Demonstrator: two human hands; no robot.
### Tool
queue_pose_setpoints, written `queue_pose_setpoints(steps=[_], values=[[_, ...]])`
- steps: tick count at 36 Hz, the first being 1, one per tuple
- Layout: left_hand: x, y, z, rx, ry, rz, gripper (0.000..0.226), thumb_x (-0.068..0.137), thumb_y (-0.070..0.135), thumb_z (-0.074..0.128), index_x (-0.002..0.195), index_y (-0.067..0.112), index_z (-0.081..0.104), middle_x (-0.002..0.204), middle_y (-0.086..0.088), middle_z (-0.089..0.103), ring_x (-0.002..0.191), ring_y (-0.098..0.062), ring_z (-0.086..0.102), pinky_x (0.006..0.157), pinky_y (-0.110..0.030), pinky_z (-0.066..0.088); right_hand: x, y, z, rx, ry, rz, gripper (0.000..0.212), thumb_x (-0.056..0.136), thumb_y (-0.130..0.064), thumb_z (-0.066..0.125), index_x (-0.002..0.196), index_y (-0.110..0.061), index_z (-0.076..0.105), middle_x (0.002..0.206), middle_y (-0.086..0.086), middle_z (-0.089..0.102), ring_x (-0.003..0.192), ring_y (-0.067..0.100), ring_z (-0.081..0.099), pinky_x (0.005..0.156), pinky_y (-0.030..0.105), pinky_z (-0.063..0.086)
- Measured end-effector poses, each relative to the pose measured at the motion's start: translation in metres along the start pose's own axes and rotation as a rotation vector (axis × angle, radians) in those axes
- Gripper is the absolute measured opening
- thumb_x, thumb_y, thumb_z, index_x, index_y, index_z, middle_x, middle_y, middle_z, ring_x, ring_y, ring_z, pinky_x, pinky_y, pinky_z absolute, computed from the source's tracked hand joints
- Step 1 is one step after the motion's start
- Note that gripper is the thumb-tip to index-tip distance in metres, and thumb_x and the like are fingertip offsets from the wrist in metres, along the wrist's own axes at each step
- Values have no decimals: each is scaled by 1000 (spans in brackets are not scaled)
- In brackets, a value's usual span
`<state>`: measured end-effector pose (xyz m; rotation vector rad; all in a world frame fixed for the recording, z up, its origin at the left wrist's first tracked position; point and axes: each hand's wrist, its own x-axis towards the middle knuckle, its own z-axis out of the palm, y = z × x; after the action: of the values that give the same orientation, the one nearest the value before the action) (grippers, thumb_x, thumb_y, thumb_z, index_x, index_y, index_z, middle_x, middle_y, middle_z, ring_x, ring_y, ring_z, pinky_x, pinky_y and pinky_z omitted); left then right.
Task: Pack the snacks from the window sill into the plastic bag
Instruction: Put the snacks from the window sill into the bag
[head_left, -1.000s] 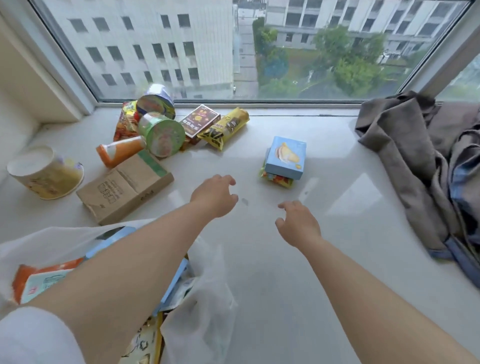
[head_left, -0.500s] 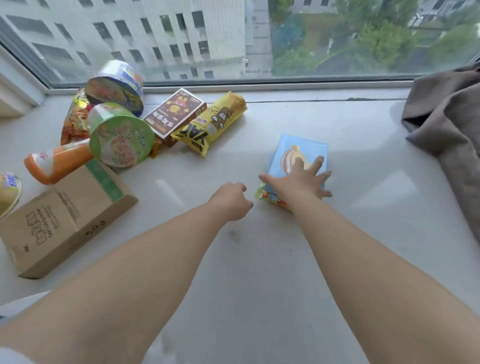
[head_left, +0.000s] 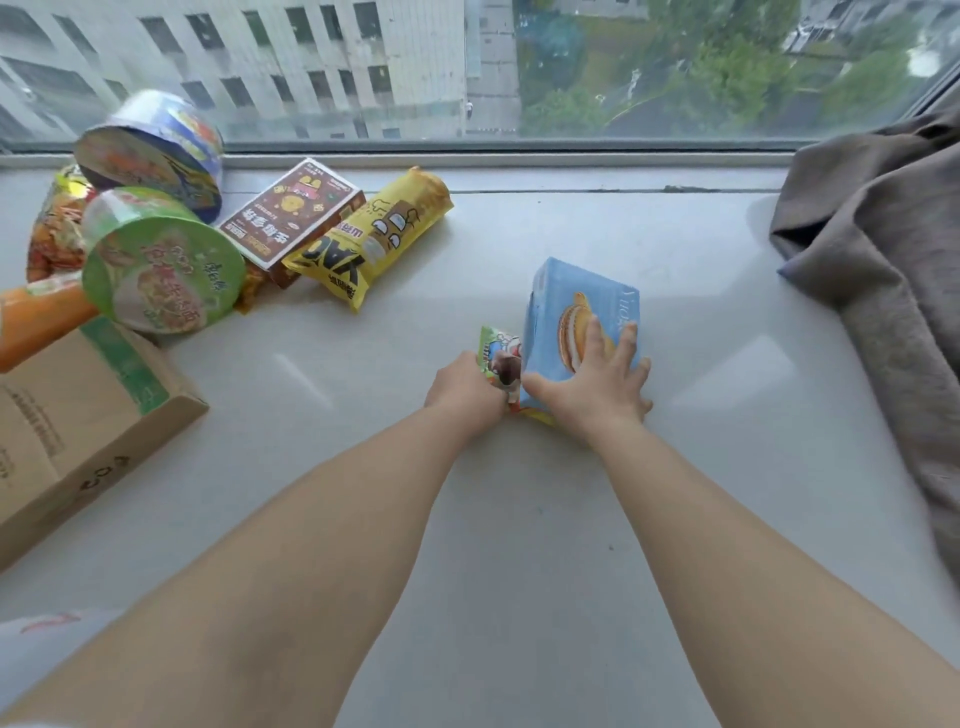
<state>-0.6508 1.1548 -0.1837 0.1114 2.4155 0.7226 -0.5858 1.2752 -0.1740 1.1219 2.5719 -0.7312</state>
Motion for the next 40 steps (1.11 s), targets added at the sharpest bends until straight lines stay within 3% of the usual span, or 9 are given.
queue_pose_setpoints(steps=[4,13,19,22,28,32,34,37,40], values=[[-6,-16,-16,62,48,-68,43,83,29,63,121,15,49,122,-11,57,113,-29,53,87,-31,43,-14,26,1,-143,-36,-19,112,65,-71,59,147,-36,-8,153,-2,-25,142,36,-12,105,58,23],[-24,-66,-63,190,143,-78,40,86,31,62,123,21,50,120,-8,59,112,-31,53,85,-33,43,-37,26,23,-297,-98,-123,113,63,-67,61,145,-38,-11,152,-4,-28,139,31,-26,108,59,16],[-19,-86,-91,72,215,5,40,89,31,58,128,27,47,117,-8,61,107,-33,54,85,-36,45,-34,-10,40,-104,18,-98,110,59,-83,54,146,-36,5,155,-5,-14,143,19,-13,109,54,13],[-9,-84,-106,10,272,74,36,90,28,57,124,25,48,113,-8,62,102,-32,55,80,-35,44,-29,-24,51,-135,117,-39,123,54,-88,49,148,-28,-3,156,-1,-16,143,19,-9,107,52,17],[30,-59,-136,62,336,55,33,95,27,49,123,12,43,120,-13,57,109,-34,51,82,-38,41,3,-50,52,-237,105,-60,119,58,-82,52,148,-29,-7,155,2,-16,143,28,-6,105,54,19],[56,-46,-144,266,381,72,44,94,26,49,135,11,39,135,-15,43,125,-32,38,97,-43,37,20,-63,54,-276,147,-93,112,64,-80,45,148,-26,-6,155,2,-13,141,32,-3,104,56,19],[67,-43,-144,417,391,62,45,92,34,53,130,12,44,138,-13,32,129,-30,29,100,-45,34,24,-66,57,-294,194,-109,107,67,-79,40,148,-25,-4,155,1,-12,139,34,-2,103,56,20],[84,-41,-144,488,431,103,48,84,44,64,119,14,52,136,-10,28,128,-28,29,102,-41,33,34,-70,59,-288,224,-119,104,68,-78,36,148,-24,-2,155,0,-12,139,36,-1,102,57,20],[102,-38,-147,377,431,141,83,70,47,77,133,15,34,137,-11,24,126,-29,37,98,-40,38,45,-73,60,-300,235,-125,104,68,-78,34,148,-24,-2,155,0,-11,139,36,-1,102,57,20]])
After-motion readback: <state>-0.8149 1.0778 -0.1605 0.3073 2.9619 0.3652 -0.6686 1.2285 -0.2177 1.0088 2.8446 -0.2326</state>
